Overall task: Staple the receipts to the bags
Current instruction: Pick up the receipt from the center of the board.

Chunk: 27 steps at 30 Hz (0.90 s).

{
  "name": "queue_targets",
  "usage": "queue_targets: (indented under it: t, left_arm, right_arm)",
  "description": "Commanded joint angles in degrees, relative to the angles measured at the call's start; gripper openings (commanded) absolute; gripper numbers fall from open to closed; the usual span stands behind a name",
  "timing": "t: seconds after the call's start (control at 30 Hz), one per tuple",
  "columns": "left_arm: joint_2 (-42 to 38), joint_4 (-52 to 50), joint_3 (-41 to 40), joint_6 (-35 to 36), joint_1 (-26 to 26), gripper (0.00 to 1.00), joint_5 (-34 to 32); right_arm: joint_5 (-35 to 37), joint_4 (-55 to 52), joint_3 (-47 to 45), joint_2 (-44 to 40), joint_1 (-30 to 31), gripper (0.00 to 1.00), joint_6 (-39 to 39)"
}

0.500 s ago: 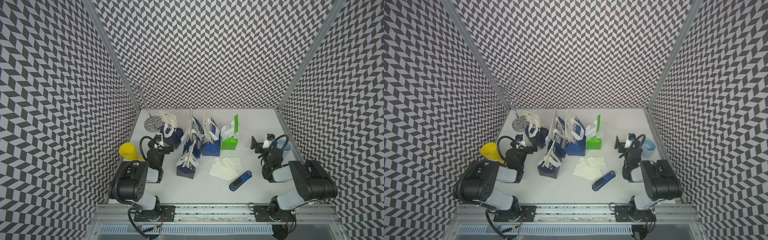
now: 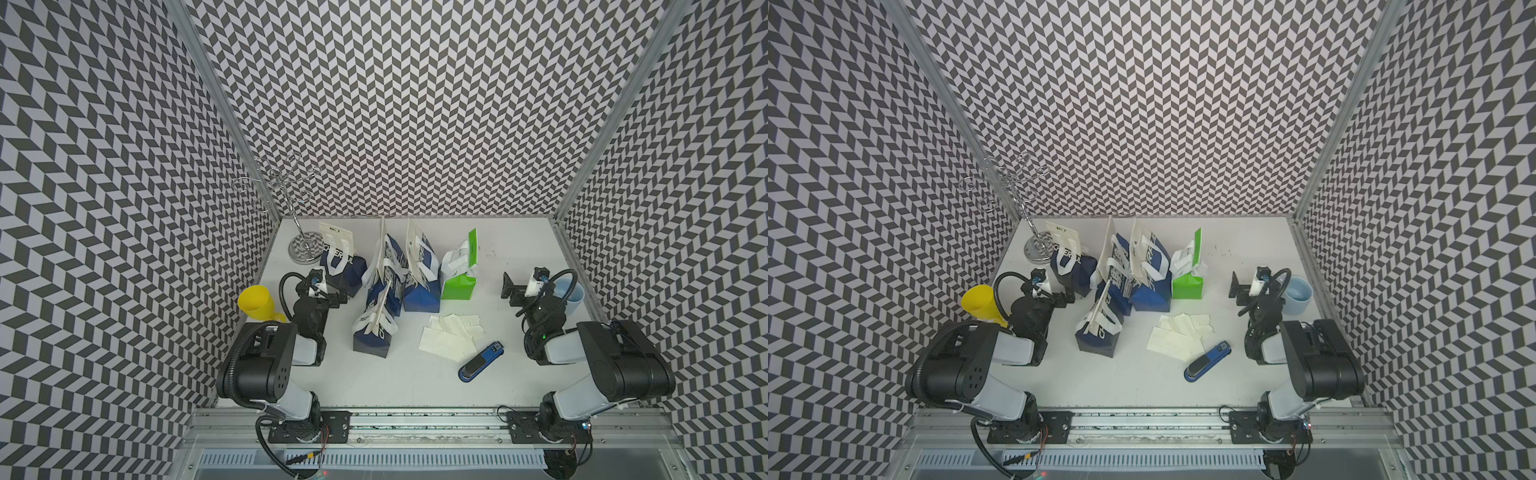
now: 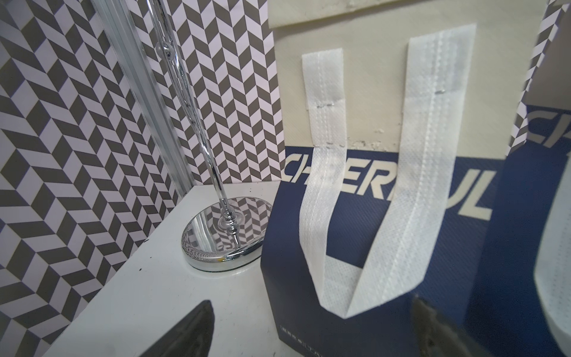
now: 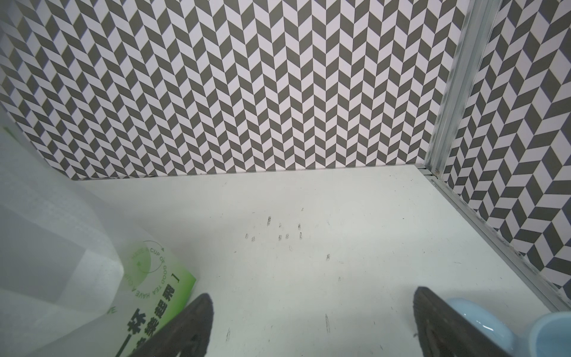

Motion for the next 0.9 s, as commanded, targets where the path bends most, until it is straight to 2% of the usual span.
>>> queue_targets:
  t: [0.0,0.6,0.63,0.73,0.8,0.87]
  left_arm:
    - [0.2,0.7,0.9,-1.1,0.4,1.0,0.8]
    - [-0.9,-1.0,1.5,-1.1,0.3,1.0,0.1]
    - [-2.3,-3.4,2.7,-0.6,0.2,1.0,0.7]
    - [-7.8,-23.5,12.1,-0.5,0.2,1.0,0.3]
    - [-8.3,-30.5,17.0,0.6,0.1,1.0,-2.1]
    - [-9.1,-33.6,19.6,-1.4,-0.8,1.0,-6.6]
  right_arm:
    - [0.4,4.5,0.8,0.7,0.2,0.99,-0.6]
    - [0.2,3.6,0.9,0.3,0.2,0.99,-0.4]
    - [0.3,3.0,1.0,0.0,0.2,0.94,-0.3]
    - [-0.4,-2.1,2.5,-1.5,0.3,0.75,-0.7]
    - [-4.6,-4.5,4.9,-2.5,0.3,0.67,-2.8]
    - [-4.9,-19.7,11.9,-4.8,0.6,0.62,-3.5]
